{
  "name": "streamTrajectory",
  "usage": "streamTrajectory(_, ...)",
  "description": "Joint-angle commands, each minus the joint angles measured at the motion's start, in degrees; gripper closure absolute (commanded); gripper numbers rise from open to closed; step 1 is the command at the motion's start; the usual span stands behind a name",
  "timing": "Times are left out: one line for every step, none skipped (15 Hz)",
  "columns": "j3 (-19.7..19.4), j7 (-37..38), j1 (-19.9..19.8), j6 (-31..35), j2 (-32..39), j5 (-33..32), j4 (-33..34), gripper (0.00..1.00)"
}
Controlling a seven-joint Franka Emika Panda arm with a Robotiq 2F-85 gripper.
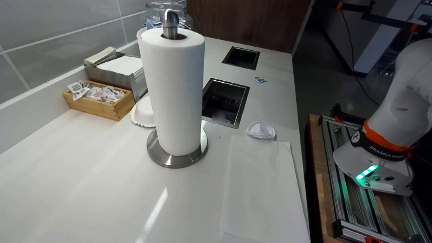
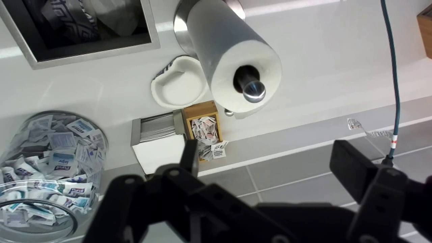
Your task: Put the paper towel roll on its holder
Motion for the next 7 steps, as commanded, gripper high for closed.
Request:
streamTrajectory(0.37,-0.03,-0.19,-0.18,-0.5,-0.53,-0.51,0.0)
streamTrajectory(0.52,-0.04,-0.19,-0.17,-1.02,-0.88,-1.1,0.0)
streamTrajectory(0.59,-0.04,-0.2,-0.17,-1.43,-1.05,-1.54,0.0)
streamTrajectory(0.6,-0.04,-0.21,-0.17,-1.65,-1.13,-1.78,0.0)
streamTrajectory(0.6,-0.04,-0.21,-0.17,-1.72,-1.15,-1.83,0.0)
streamTrajectory(0.6,-0.04,-0.21,-0.17,-1.73,-1.15,-1.84,0.0)
streamTrajectory(0.6,-0.04,-0.21,-0.17,-1.73,-1.16,-1.86,0.0)
